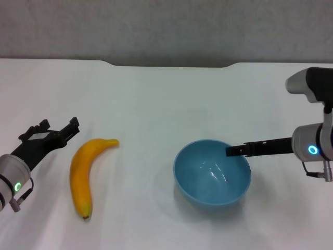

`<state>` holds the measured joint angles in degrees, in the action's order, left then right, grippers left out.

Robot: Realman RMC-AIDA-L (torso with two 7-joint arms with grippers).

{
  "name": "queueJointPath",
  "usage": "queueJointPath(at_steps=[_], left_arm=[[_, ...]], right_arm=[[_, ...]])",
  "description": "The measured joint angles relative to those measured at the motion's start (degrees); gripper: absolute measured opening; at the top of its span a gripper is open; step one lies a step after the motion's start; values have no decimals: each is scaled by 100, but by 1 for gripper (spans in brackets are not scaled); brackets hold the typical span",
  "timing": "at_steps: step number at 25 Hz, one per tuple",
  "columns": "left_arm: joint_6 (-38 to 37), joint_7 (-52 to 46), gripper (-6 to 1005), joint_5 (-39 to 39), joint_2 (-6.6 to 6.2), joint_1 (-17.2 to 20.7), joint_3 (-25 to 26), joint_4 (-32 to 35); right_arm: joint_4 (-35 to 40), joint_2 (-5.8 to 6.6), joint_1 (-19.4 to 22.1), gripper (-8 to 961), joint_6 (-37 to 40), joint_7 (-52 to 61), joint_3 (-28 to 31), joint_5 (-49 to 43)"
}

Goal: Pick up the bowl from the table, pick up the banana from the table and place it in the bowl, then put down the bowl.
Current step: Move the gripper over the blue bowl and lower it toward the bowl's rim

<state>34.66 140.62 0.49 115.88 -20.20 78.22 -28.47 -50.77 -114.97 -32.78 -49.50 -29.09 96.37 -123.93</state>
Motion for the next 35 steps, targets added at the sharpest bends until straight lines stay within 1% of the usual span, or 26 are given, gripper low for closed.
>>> queueJointPath(at_steps=[4,10,17,25,30,35], left_arm=[[-3,0,877,-5,-4,-9,0,0],[-4,0,877,5,3,-12,0,1],[-3,0,877,-8,4,-10,0,-26],[-2,-2,877,-14,9,-10,0,-37],[-2,-62,877,-16,3,-10,0,-24],[-5,-66,877,14,-16,-10,0,-8]], right_arm=[[268,6,-136,730,-87,-107,4,129],[859,12,-511,729,-193,-190,0,100],[992,-3,-562,725,-136,-236,0,115],[1005,-11,-566,637,-66,-268,-66,90],[1017,-15,-537,454,88,-283,-143,78],[1133,-10,-525,247,269,-297,-199,26]])
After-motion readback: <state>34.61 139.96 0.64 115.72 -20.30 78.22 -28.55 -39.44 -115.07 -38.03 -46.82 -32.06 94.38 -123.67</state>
